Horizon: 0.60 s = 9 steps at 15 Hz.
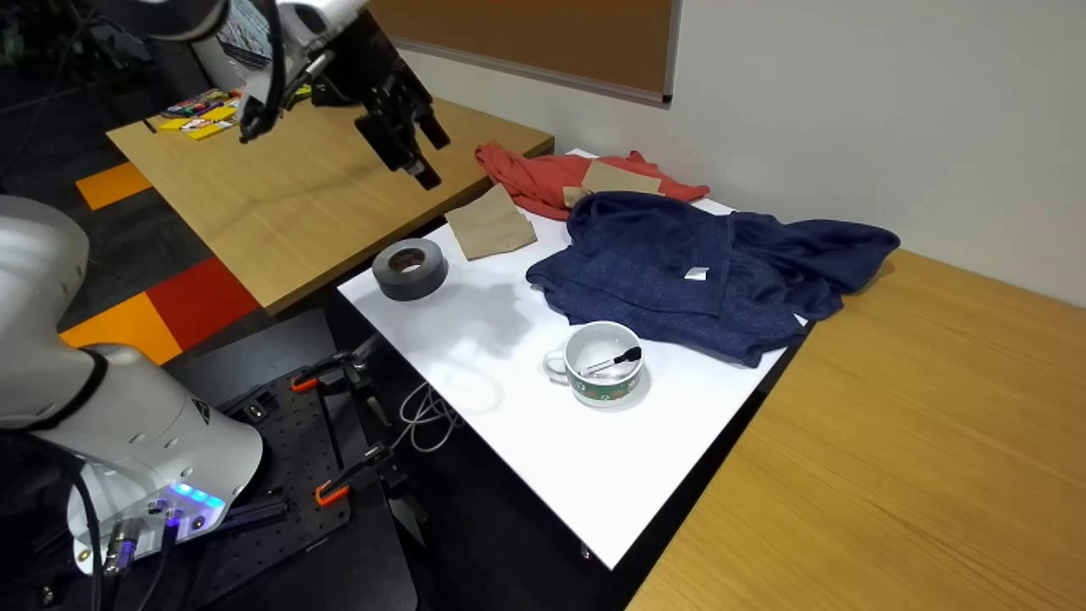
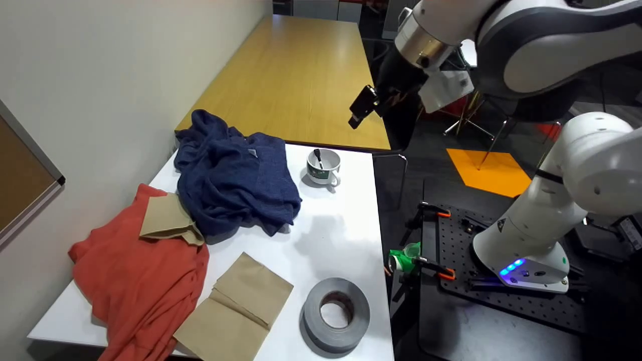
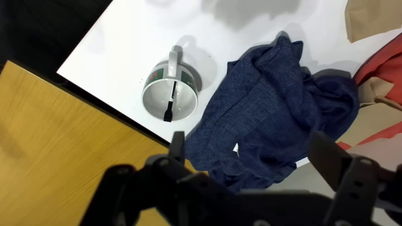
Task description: Take the black marker out of the mug and put it on the table
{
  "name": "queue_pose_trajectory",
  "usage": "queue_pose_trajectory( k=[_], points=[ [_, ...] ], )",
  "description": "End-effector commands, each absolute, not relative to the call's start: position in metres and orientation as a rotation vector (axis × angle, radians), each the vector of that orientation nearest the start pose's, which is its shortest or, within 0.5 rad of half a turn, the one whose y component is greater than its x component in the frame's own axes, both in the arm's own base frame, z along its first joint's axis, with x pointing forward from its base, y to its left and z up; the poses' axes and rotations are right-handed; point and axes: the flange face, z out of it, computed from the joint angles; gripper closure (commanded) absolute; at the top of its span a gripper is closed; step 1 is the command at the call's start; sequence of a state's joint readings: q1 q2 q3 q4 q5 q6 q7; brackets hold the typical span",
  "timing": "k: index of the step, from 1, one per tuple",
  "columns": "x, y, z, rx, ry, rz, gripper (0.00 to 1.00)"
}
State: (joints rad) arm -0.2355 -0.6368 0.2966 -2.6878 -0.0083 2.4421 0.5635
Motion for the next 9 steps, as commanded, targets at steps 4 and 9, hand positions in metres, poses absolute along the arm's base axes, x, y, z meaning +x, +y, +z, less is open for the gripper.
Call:
queue_pose_trajectory(
  k=[4,9],
  points=[
    [0.425,-0.030,0.406,-3.043,0.991,-0.564,0.00],
    [0.443,-0.053,0.378,-3.072,1.049,-0.456,0.00]
  ],
)
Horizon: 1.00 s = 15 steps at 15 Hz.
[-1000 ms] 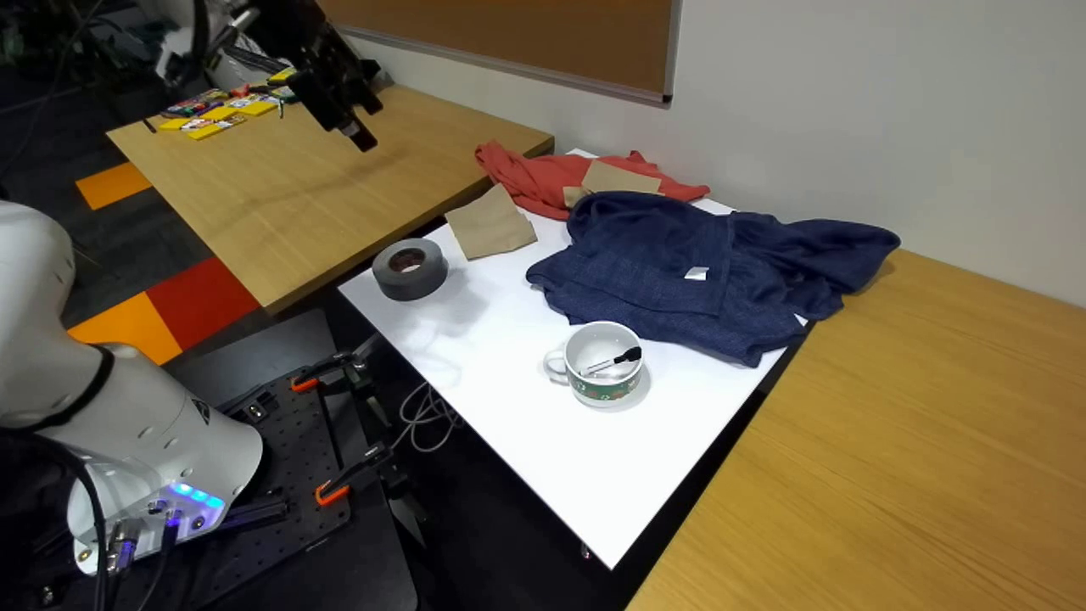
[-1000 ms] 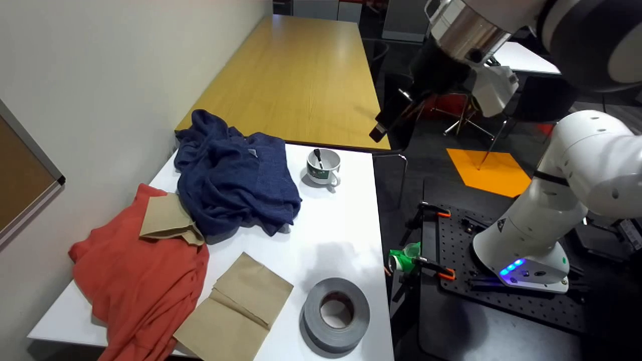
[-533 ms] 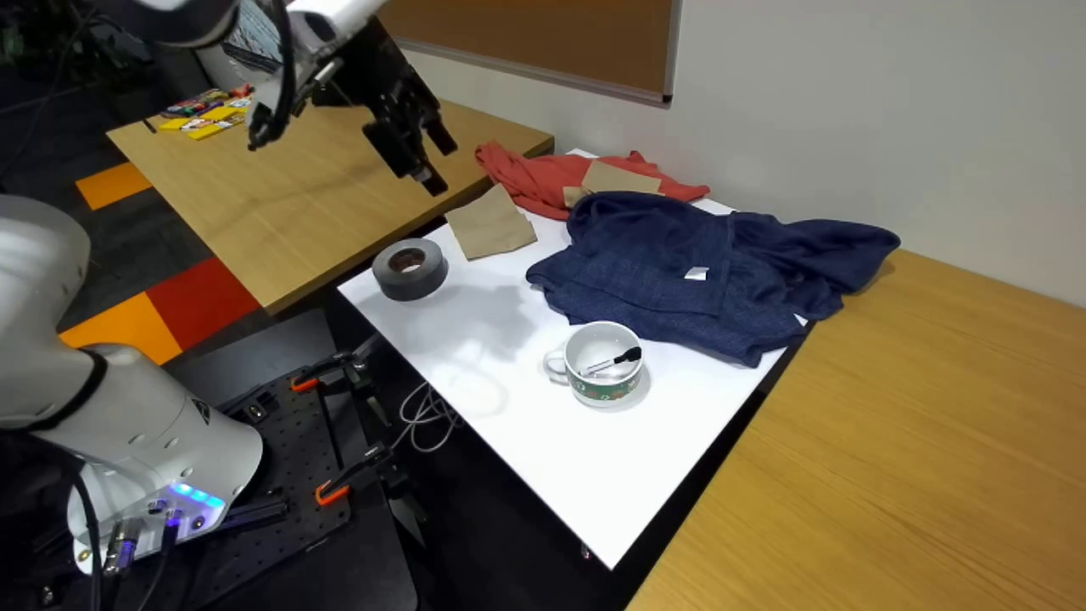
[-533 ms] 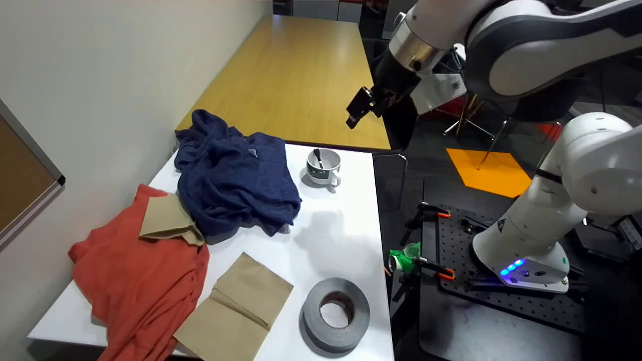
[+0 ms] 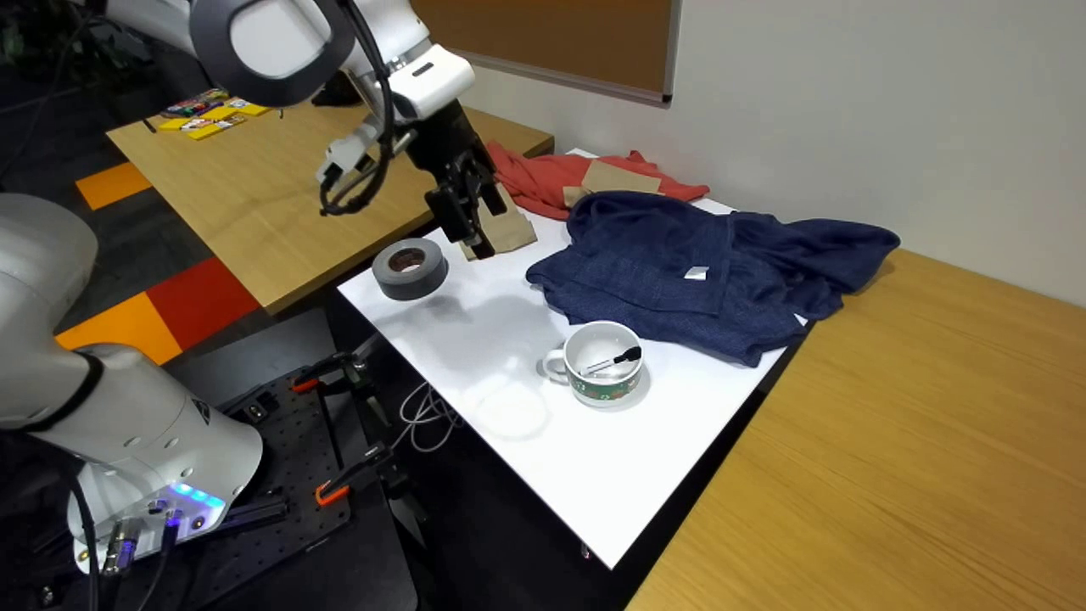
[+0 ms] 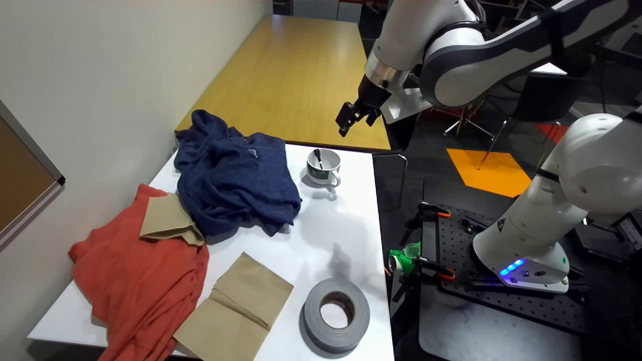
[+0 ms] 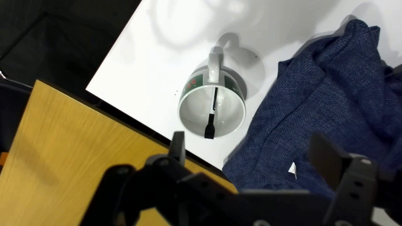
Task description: Take the black marker out of the mug and put it on the table
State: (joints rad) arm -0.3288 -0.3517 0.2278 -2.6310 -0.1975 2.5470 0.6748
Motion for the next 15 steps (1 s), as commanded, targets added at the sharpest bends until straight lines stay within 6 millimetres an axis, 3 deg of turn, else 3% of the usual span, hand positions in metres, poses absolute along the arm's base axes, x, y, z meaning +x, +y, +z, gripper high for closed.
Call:
queue_pose_trajectory(
  k=[1,3,10,15],
  points=[
    [0.443,-0.054,0.375,-3.079,1.064,-0.420,0.00],
    [0.435,-0.055,0.374,-3.077,1.026,-0.428,0.00],
    [0.443,-0.056,0.369,-3.069,1.049,-0.420,0.00],
    [0.458,-0.068,0.343,-3.059,1.055,-0.369,0.00]
  ],
)
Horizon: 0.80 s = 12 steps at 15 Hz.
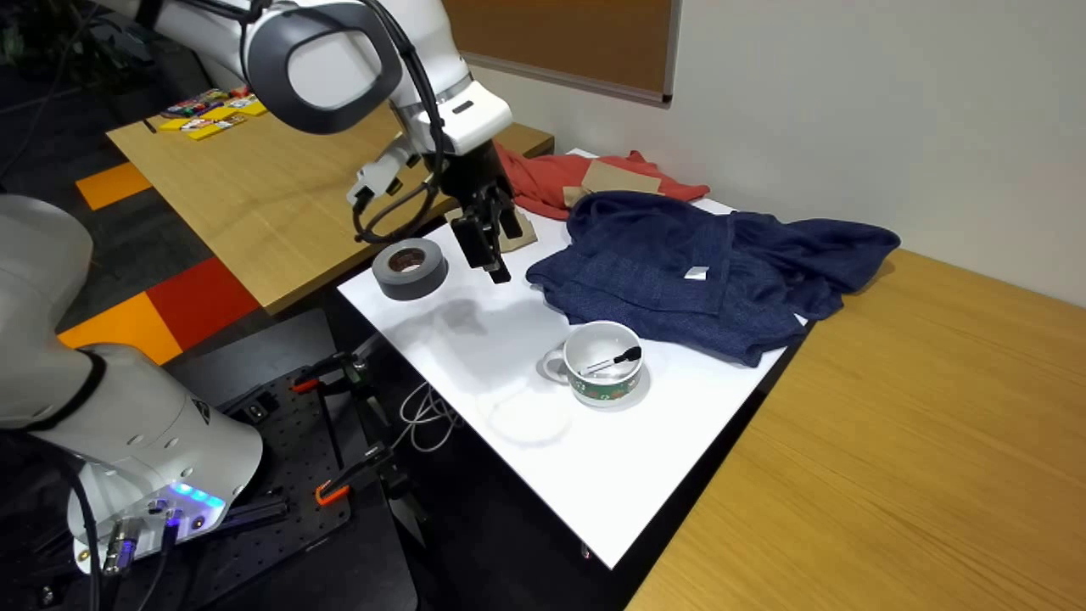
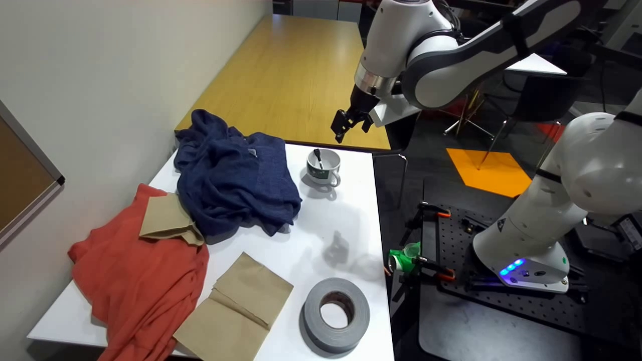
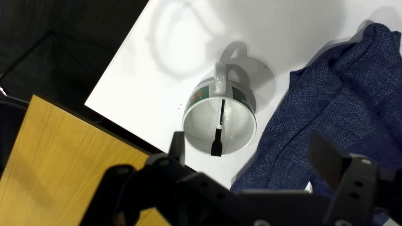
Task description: Take the black marker out of the mug and put it on the table
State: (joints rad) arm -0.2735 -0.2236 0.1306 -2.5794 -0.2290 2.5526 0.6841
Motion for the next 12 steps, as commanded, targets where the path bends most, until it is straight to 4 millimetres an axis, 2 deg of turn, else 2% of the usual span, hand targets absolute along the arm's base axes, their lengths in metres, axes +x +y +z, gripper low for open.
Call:
queue_pose_trajectory(
  k=[1,6,12],
  points=[
    [0.462,-0.071,0.335,-3.058,1.063,-0.367,0.00],
    [0.482,-0.088,0.302,-3.052,1.087,-0.379,0.00],
    [0.502,-0.106,0.267,-3.025,1.195,-0.353,0.00]
  ],
)
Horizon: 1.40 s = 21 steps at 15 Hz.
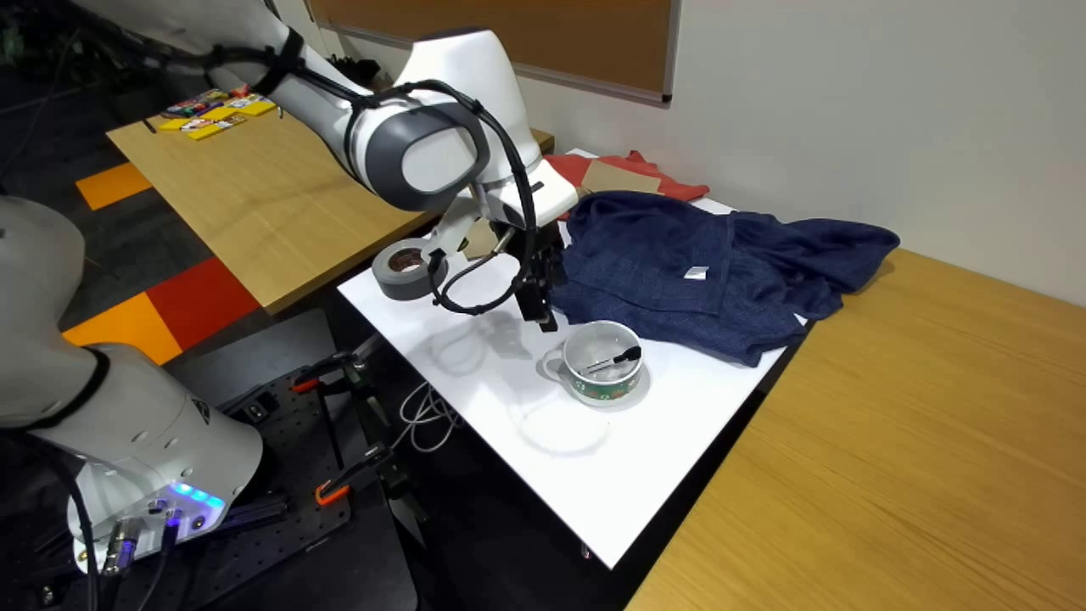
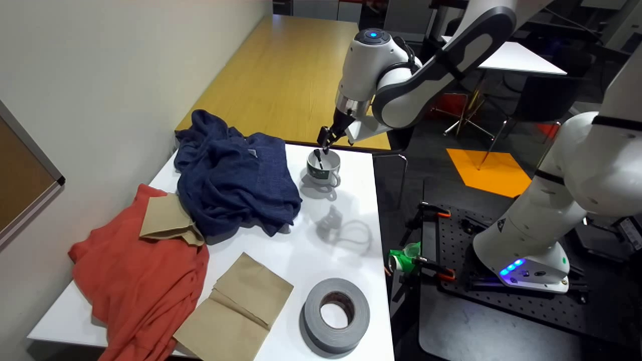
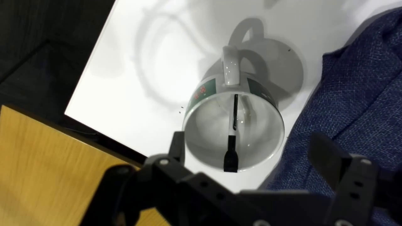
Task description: Take the black marker out of the mug and put it on the table
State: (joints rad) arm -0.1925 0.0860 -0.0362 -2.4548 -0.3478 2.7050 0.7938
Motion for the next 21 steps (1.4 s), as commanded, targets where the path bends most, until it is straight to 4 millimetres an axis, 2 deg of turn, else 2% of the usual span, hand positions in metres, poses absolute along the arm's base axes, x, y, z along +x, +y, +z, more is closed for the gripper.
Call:
queue_pose_trajectory(
  k=[1,3,4,6,8,10,14,18,19,21],
  points=[
    [0.505,-0.108,0.263,-3.025,1.203,-0.346,0.00],
    [0.511,-0.110,0.255,-3.025,1.220,-0.342,0.18],
    [0.514,-0.111,0.252,-3.028,1.219,-0.338,0.34],
    [0.520,-0.113,0.245,-3.037,1.215,-0.330,0.43],
    [0.525,-0.115,0.238,-3.044,1.215,-0.328,0.45],
    [0.532,-0.120,0.231,-3.045,1.227,-0.325,0.39],
    [0.542,-0.128,0.216,-3.032,1.265,-0.310,0.38],
    [0.550,-0.136,0.203,-3.010,1.314,-0.288,0.51],
    [0.552,-0.138,0.200,-3.005,1.325,-0.287,0.46],
    [0.555,-0.142,0.195,-3.001,1.338,-0.284,0.44]
  ],
)
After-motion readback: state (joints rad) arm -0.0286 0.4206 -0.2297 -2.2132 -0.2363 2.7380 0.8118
